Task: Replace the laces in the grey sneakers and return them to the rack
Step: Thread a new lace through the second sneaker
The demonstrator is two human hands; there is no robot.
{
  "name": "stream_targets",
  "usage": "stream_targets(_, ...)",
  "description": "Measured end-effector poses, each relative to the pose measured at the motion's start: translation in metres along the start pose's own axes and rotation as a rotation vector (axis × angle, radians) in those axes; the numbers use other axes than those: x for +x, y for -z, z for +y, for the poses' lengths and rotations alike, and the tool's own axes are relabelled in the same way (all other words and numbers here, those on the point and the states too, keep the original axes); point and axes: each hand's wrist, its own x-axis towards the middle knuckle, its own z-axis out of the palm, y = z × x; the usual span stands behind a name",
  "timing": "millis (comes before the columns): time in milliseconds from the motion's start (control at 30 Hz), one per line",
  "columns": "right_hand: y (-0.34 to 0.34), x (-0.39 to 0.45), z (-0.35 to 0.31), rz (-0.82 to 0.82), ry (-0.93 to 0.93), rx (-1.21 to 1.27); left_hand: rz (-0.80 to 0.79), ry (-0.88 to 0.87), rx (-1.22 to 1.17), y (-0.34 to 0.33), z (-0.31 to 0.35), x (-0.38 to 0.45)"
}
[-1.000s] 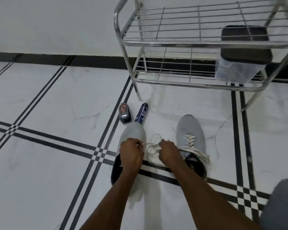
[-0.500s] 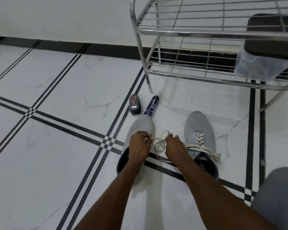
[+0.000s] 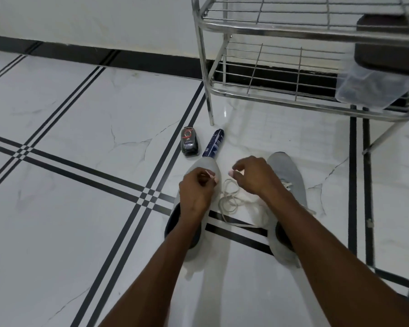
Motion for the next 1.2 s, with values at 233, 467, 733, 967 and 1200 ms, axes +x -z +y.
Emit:
stream_targets(233,-0.002,-0.009,-0.028,-0.056,0.163,0.742,-0.086,0.021,-0.284,0.017,0.014,0.015)
stream_targets(467,-0.027,-0.006,-0.014,-0.057,0.033,0.709,0.0,-0.082,0.08,0.038,-0.01,0.031)
stream_targets(733,-0.045,-0.009,-0.03,-0.031,-0.018,0.655,-0.067,-0.015,0.489,0.037,-0.037,0.028)
stream_targets(967,-0.07,-0.014,-0.032,-0.014,0.063,0.396,-0.132,-0.062,0.496,0.041,-0.045,0.014)
stream_targets(1200,-0.087,-0.015,-0.031,0.05,0.117,0.315,-0.061,0.052,0.235,0.038,-0.058,0.001)
